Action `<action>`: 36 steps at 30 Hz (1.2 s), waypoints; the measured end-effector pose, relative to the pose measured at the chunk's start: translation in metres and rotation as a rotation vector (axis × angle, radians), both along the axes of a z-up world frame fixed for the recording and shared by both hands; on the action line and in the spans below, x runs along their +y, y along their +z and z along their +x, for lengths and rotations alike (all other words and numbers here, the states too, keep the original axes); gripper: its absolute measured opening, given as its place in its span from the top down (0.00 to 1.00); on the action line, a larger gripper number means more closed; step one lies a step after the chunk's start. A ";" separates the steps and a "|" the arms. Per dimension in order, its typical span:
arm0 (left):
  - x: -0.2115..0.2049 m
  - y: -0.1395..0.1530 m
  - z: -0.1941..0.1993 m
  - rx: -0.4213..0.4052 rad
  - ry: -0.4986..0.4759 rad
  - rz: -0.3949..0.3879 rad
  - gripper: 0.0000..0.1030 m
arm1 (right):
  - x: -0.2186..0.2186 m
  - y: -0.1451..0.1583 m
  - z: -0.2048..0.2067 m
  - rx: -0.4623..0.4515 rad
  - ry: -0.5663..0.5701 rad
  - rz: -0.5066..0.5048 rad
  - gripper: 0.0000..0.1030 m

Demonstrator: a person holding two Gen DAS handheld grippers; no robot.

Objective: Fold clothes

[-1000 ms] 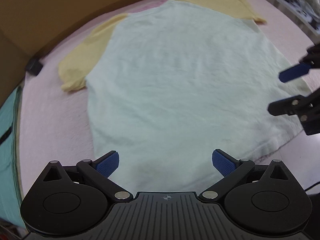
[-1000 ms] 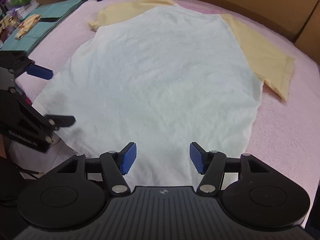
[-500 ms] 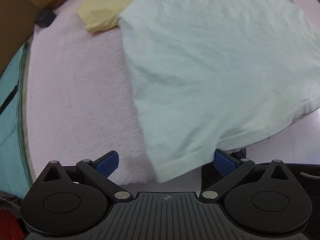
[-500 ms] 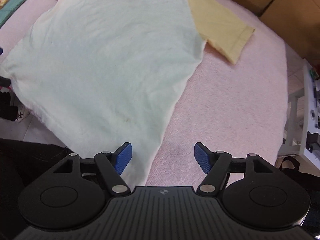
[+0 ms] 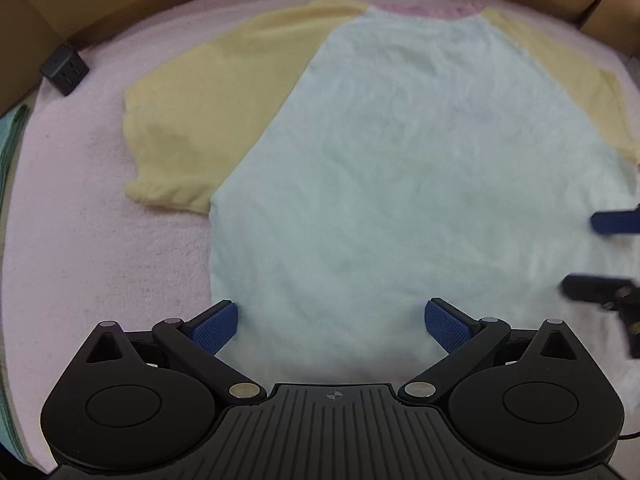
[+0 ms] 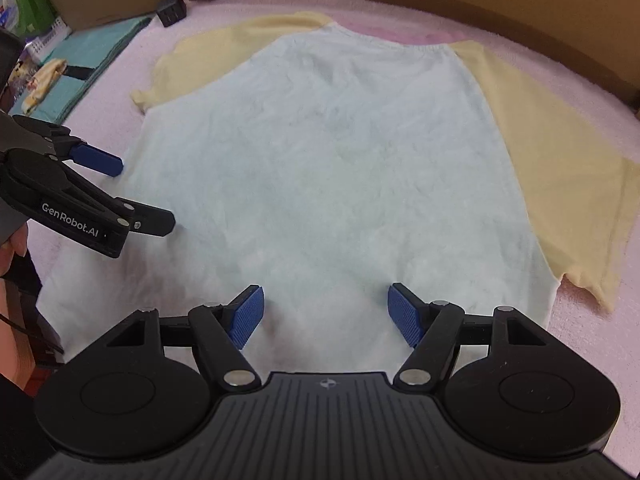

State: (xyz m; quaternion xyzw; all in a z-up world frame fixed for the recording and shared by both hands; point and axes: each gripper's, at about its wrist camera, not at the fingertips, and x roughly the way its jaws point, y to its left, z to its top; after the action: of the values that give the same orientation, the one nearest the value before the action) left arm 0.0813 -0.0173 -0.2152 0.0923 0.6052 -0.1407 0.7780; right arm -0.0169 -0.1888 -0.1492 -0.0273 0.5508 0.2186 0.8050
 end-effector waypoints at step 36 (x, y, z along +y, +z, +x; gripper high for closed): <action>0.154 0.000 -0.058 0.209 0.418 -0.345 0.00 | -0.020 0.040 0.016 -0.077 -0.249 0.022 0.29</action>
State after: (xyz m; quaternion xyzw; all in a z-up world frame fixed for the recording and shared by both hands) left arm 0.0235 0.1363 -0.2155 -0.1831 0.6553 -0.0870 0.7277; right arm -0.0013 -0.2090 -0.1094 0.0418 0.5164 0.1216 0.8467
